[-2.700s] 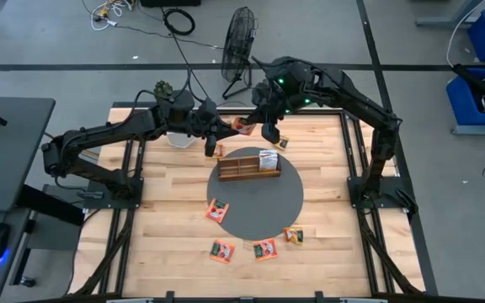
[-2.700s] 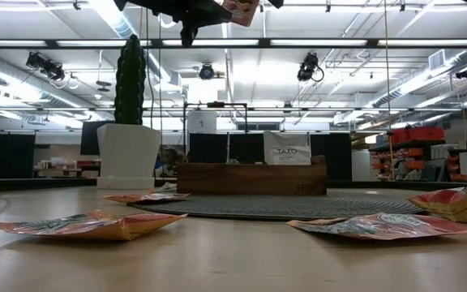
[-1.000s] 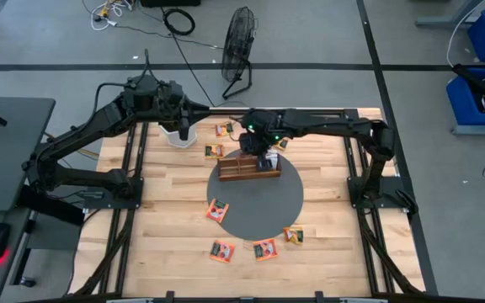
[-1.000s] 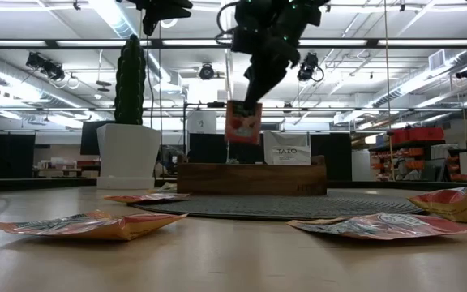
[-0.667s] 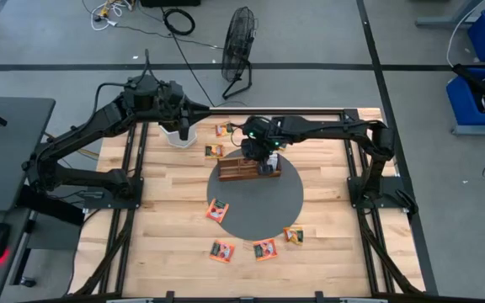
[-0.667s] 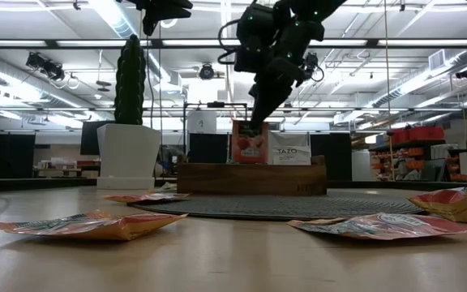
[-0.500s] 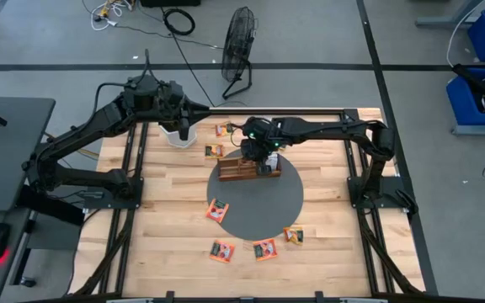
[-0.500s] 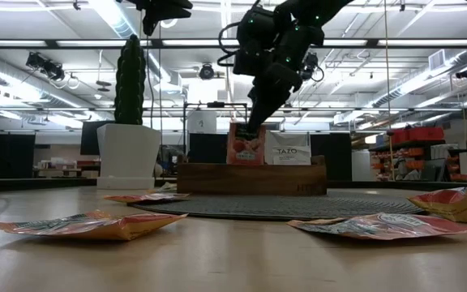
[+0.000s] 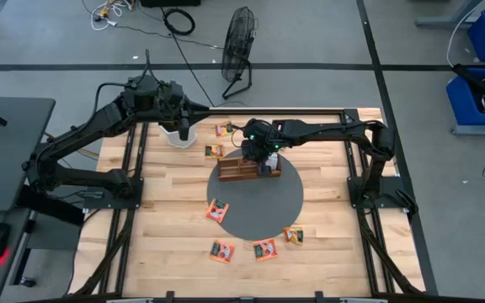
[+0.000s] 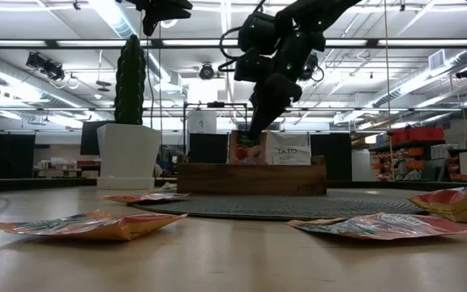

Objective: Pick & Place Tea
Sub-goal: Put the pink tea bag into the middle section of the wooden organizer

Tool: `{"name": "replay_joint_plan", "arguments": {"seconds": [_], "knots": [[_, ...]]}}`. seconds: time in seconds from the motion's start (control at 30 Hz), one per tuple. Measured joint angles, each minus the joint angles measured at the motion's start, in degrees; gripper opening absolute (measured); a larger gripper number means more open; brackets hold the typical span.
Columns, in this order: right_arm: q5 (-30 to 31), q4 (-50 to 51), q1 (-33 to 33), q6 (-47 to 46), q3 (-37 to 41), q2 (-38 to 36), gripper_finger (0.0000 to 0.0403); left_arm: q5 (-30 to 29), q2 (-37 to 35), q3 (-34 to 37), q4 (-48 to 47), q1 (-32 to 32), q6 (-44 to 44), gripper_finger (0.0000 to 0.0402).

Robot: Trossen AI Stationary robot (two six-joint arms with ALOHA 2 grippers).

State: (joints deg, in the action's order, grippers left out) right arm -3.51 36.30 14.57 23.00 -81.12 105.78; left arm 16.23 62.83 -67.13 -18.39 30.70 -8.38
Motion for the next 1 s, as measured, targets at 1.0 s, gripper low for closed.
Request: {"name": "replay_joint_plan", "arguments": {"seconds": [1.0], "knots": [[4.5, -2.9, 0.8, -0.8, 0.0, 3.6, 0.0082, 0.0, 0.0, 0.0, -0.5, 0.0, -0.4, 0.0103]]}}
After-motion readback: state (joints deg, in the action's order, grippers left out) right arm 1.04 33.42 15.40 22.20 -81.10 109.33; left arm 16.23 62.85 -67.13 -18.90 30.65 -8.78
